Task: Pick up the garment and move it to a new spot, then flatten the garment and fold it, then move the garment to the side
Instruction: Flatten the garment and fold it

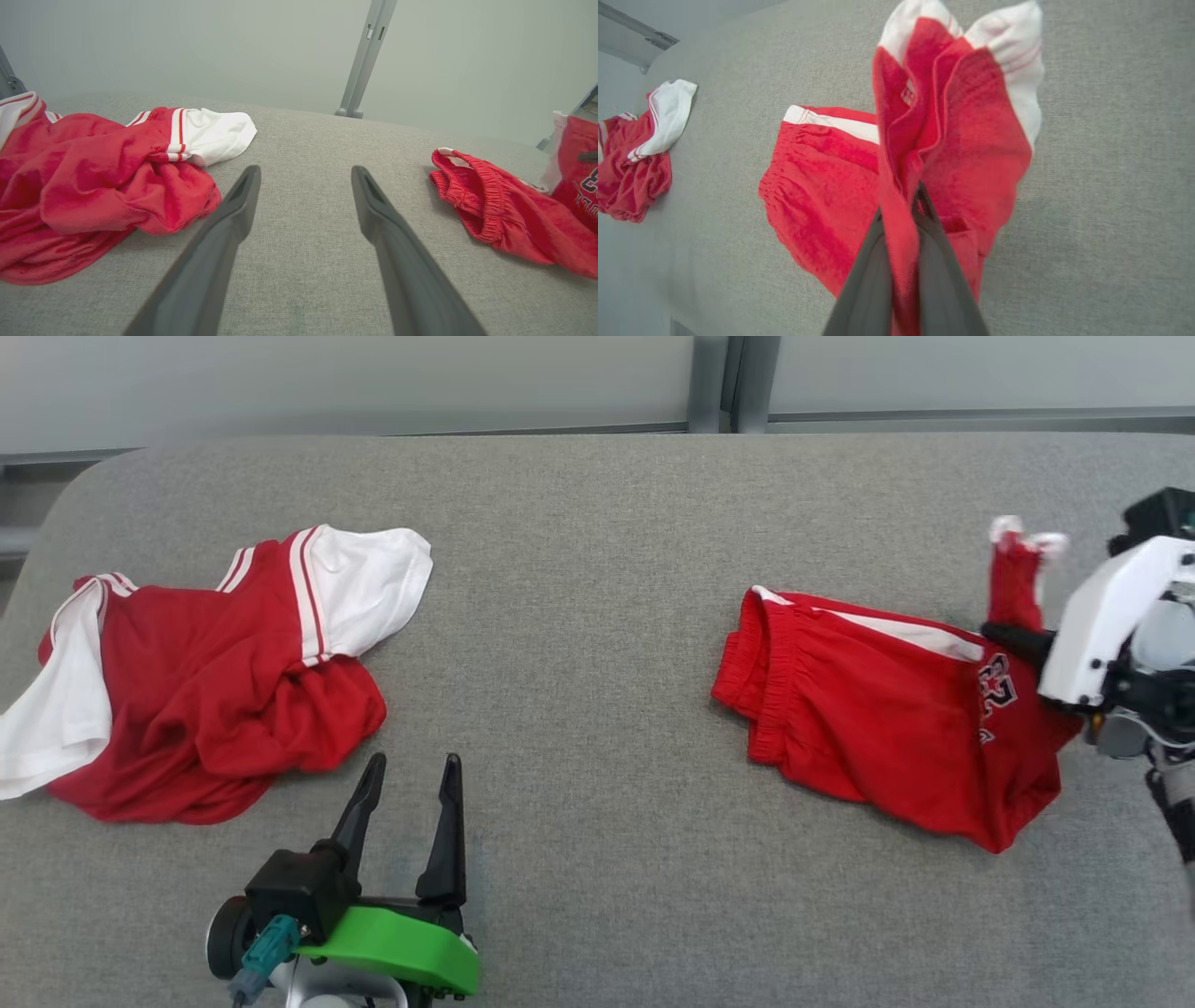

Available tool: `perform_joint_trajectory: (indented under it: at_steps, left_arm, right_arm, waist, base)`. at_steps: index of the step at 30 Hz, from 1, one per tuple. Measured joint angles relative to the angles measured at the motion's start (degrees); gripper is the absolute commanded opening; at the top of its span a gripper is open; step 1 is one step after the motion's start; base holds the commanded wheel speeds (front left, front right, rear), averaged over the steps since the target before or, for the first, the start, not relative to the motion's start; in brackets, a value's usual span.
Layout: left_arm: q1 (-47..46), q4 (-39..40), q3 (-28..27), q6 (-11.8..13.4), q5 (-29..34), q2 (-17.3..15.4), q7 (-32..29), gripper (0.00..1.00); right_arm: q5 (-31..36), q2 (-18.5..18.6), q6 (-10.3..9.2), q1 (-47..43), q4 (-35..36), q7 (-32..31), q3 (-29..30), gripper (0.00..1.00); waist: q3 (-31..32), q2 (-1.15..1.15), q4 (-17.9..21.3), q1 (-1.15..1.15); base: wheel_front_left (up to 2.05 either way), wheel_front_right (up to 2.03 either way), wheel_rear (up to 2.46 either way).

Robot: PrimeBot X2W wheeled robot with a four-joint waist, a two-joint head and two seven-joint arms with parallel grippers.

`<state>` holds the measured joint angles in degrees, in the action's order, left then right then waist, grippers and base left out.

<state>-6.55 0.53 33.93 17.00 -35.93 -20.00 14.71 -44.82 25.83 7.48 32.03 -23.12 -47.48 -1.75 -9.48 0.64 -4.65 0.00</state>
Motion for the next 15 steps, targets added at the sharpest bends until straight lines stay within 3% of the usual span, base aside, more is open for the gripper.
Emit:
perform_joint_trajectory:
  at_steps: [4, 9, 15]
  left_arm:
    - [-0.77, -1.56, 0.20, -0.94, 0.24, 1.71, 0.08, 1.00]
    - [-1.19, -2.86, -0.22, -1.83, 0.44, 1.94, 0.09, 1.00]
    - [-1.78, -3.78, -0.27, -2.45, 0.71, 2.30, 0.23, 1.00]
  right_arm:
    - [6.22, -7.94, 0.00, 1.83, 3.55, -4.25, -2.61, 0.00]
    - [11.49, -15.68, 0.00, 2.28, 3.61, -4.02, -3.60, 0.00]
    - [17.83, -20.75, 0.00, 3.97, 0.68, -1.02, -4.14, 0.00]
  waist:
    - [-0.25, 0.00, -0.44, 0.00]
    - [-0.47, 0.00, -0.24, 0.00]
    - [-1.24, 0.00, 0.19, 0.00]
  base:
    - [0.00, 0.00, 0.00]
    - [0.00, 0.00, 0.00]
    - [0.00, 0.00, 0.00]
